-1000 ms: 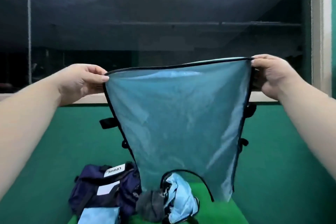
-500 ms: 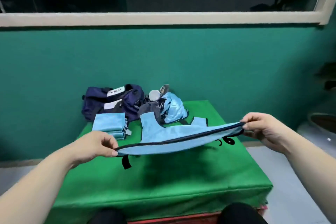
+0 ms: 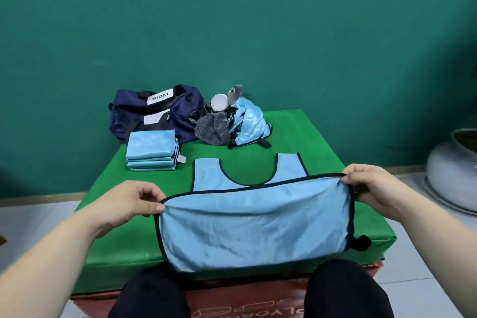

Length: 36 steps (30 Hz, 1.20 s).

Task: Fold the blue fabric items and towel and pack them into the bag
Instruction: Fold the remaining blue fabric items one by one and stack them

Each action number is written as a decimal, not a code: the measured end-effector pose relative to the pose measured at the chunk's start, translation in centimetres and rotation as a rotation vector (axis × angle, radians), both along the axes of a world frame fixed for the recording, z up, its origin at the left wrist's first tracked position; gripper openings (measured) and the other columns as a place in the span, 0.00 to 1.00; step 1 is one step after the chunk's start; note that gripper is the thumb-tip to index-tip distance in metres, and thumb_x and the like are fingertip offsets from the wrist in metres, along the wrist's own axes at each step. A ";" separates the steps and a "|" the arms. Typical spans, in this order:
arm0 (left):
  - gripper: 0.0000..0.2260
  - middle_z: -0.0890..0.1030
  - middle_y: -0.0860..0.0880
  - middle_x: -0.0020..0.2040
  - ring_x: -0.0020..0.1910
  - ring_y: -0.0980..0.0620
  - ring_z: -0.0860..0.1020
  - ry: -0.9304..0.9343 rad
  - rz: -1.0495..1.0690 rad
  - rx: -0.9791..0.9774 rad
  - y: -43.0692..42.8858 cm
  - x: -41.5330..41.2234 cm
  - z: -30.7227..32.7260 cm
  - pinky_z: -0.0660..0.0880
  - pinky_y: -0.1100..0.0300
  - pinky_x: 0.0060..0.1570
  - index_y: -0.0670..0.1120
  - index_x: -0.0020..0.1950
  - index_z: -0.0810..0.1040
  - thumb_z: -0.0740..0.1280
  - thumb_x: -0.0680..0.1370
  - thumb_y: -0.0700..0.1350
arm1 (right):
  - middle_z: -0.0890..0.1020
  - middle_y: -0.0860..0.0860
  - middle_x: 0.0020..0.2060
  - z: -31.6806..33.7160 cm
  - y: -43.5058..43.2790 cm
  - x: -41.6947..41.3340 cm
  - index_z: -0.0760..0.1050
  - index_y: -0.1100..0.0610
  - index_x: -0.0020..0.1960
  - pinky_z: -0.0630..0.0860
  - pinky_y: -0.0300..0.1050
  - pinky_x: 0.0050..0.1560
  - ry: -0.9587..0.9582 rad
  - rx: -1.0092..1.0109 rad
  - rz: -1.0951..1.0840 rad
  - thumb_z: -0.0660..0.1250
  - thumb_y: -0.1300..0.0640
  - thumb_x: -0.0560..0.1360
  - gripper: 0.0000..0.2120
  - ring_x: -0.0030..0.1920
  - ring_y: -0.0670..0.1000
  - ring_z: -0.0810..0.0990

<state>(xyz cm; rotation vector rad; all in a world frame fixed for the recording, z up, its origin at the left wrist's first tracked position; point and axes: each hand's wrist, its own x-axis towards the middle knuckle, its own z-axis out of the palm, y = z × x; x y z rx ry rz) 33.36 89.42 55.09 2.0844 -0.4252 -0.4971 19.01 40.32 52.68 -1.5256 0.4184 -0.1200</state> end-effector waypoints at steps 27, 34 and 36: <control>0.03 0.82 0.51 0.42 0.40 0.50 0.78 -0.249 0.401 0.404 -15.2 25.1 -13.4 0.70 0.58 0.37 0.53 0.45 0.80 0.68 0.77 0.45 | 0.82 0.51 0.39 -11.9 -6.0 27.0 0.79 0.55 0.44 0.71 0.42 0.38 0.329 -0.705 -0.202 0.72 0.60 0.73 0.03 0.42 0.53 0.80; 0.16 0.76 0.47 0.63 0.48 0.50 0.75 -0.366 0.372 0.404 -14.7 22.5 -13.0 0.70 0.57 0.50 0.46 0.65 0.77 0.66 0.79 0.48 | 0.75 0.53 0.57 -11.7 -5.1 25.1 0.77 0.54 0.62 0.69 0.45 0.47 0.322 -1.004 -0.147 0.70 0.54 0.75 0.16 0.44 0.52 0.75; 0.14 0.75 0.49 0.61 0.48 0.53 0.76 -0.367 0.359 0.371 -13.7 20.6 -12.0 0.70 0.57 0.50 0.48 0.63 0.78 0.67 0.78 0.48 | 0.72 0.51 0.56 -11.1 -3.2 24.3 0.77 0.54 0.62 0.69 0.44 0.46 0.287 -1.054 -0.109 0.68 0.53 0.76 0.15 0.47 0.53 0.75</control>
